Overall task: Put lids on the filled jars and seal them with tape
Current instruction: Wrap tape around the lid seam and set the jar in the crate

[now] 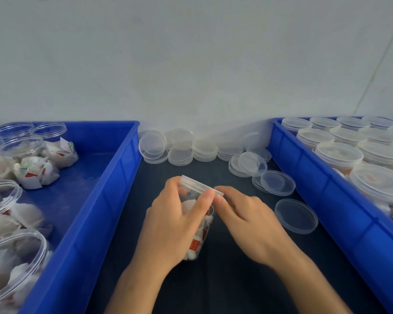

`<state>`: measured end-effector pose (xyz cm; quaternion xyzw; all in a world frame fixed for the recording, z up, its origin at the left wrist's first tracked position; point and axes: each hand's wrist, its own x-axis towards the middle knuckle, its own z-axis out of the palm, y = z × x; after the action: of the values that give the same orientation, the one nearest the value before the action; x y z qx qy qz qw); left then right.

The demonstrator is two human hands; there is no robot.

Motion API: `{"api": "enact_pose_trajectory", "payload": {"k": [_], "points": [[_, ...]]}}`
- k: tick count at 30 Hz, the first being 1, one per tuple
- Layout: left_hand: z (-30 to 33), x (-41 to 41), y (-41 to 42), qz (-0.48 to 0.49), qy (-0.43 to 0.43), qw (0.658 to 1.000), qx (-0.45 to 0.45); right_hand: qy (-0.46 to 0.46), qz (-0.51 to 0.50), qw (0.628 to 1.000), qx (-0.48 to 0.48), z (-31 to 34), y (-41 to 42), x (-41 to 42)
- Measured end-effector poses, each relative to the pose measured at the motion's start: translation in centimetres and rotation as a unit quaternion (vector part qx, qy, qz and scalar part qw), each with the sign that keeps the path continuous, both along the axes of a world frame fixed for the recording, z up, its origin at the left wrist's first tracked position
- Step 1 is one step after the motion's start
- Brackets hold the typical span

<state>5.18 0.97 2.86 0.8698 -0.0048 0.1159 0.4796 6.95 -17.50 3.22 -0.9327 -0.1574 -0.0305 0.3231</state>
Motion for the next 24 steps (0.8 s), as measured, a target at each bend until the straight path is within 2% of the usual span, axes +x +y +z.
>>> {"api": "enact_pose_trajectory", "payload": {"k": [4, 10, 24], "points": [[-0.3, 0.3, 1.0, 0.012, 0.001, 0.997, -0.073, 0.004, 0.031, 0.998, 0.047, -0.2, -0.4, 0.1], [-0.3, 0.3, 1.3, 0.003, -0.025, 0.992, -0.124, -0.075, 0.015, 0.996, -0.046, 0.1, -0.4, 0.0], [-0.1, 0.3, 1.0, -0.041, -0.028, 0.983, -0.177, -0.069, 0.012, 0.994, -0.087, 0.8, -1.0, 0.0]]}}
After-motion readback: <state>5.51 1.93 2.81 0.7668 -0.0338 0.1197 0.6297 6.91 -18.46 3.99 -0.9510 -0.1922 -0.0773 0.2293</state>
